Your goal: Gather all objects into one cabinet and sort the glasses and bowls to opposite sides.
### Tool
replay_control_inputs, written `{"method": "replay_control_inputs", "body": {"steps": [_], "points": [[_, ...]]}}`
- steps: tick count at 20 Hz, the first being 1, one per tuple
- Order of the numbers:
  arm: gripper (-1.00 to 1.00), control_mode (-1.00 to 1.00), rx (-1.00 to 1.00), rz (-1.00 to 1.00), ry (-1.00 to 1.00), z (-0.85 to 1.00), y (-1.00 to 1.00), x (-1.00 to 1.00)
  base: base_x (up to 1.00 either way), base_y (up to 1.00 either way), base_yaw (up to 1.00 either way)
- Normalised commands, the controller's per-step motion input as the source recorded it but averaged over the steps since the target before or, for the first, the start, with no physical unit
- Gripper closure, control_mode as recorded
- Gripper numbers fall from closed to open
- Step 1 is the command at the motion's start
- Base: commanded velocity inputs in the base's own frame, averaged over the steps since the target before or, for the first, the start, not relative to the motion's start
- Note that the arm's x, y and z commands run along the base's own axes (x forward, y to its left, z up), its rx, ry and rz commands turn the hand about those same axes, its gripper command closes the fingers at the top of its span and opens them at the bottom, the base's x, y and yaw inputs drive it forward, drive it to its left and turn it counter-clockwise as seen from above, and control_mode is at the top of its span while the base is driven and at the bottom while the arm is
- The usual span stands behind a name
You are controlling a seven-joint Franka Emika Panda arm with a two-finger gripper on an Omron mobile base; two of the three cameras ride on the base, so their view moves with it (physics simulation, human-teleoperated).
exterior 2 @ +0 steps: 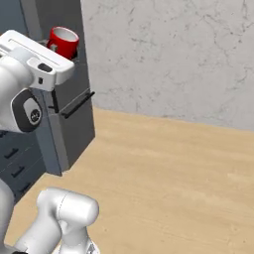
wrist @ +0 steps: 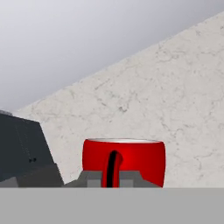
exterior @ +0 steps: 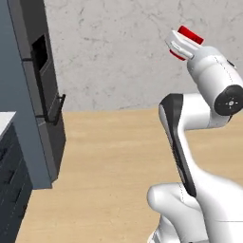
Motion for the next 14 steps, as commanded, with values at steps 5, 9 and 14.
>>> {"method": "replay_control_inputs", "body": {"steps": [5, 9, 14], "points": [[1.0, 1.0, 0.0, 0.0, 0.0, 0.0, 0.0, 0.0, 1.0, -0.36, -0.45], [1.0, 1.0, 0.0, 0.0, 0.0, 0.0, 0.0, 0.0, 1.0, -0.01, -0.44], [1.0, 1.0, 0.0, 0.0, 0.0, 0.0, 0.0, 0.0, 1.0, -0.21, -0.44]]}}
